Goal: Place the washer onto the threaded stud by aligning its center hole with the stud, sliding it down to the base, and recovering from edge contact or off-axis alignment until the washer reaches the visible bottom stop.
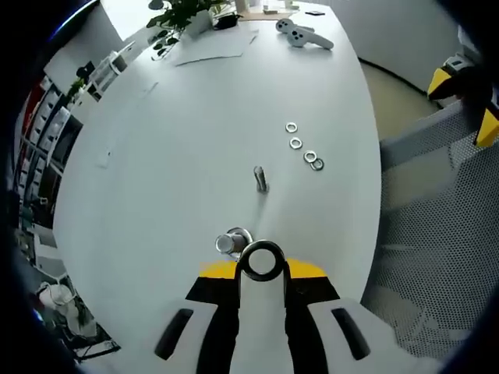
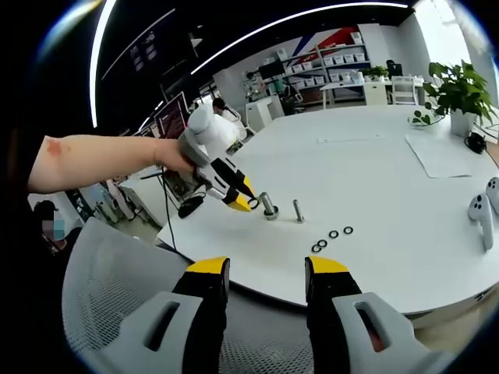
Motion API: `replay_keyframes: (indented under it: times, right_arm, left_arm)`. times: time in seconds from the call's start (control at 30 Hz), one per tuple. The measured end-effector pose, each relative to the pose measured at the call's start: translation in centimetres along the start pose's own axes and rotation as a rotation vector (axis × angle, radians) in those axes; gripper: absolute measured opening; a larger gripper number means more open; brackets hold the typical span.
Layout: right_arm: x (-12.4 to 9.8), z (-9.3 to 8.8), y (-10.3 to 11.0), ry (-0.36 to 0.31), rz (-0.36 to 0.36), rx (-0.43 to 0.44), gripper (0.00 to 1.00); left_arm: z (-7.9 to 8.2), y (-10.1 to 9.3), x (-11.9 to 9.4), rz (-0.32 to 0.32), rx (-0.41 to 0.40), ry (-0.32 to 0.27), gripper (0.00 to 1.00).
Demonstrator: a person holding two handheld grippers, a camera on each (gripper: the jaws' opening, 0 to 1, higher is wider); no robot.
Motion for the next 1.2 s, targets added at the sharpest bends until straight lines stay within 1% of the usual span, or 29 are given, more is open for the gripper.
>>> replay_keyframes:
  times: [0.03, 0.13, 0.2, 0.37, 0.6, 0.73, 0.9, 1.03, 1.1, 1.2]
  right_arm:
    - [0.0, 0.0, 0.0, -0.001, 0.0, 0.001, 0.41]
    - [0.0, 0.0, 0.0, -0.002, 0.0, 0.001, 0.41]
    - [0.0, 0.0, 0.0, -0.001, 0.001, 0.0, 0.41]
    - [0.0, 0.0, 0.0, 0.004, 0.003, -0.001, 0.41]
    - [0.0, 0.0, 0.0, 0.005, 0.001, 0.0, 0.41]
    - [0.1, 0.0, 0.0, 0.008, 0.003, 0.0, 0.41]
    - [0.1, 0.0, 0.0, 0.013, 0.003, 0.0, 0.41]
    - [0.1, -0.1, 0.0, 0.029, 0.003, -0.003, 0.41]
    - [0.1, -0.1, 0.0, 0.028, 0.004, -0.003, 0.41]
    - [0.1, -0.1, 0.0, 0.025, 0.003, -0.003, 0.41]
  left_arm:
    - [0.1, 0.3, 0.0, 0.007, -0.003, -0.004, 0.19]
    - [0.6, 0.5, -0.3, 0.001, -0.031, -0.018, 0.19]
    - [0.8, 0.8, -0.4, 0.013, -0.021, -0.022, 0.19]
    - [1.1, 1.4, 0.0, 0.028, -0.008, -0.012, 0.19]
    - [1.0, 1.6, 0.6, 0.042, 0.016, 0.007, 0.19]
    - [1.1, 1.7, 0.7, 0.036, 0.015, 0.009, 0.19]
    - [1.3, 1.7, 1.0, 0.034, 0.032, 0.019, 0.19]
    - [1.2, 1.8, 1.3, 0.023, 0.026, 0.037, 0.19]
    - [1.2, 1.8, 1.4, 0.031, 0.039, 0.038, 0.19]
    - [1.2, 1.9, 1.5, 0.033, 0.037, 0.041, 0.19]
Point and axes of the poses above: the point that each gripper's makers call its tool centre point, and the gripper's own axes: x roughly forward along the fingers, y roughly to its left, z roughly out of its top, the point moved 9 cm from there along -x, roughly backward along the fingers, and after that the axes turned 13 degrees about z, right-handed, at the moved point
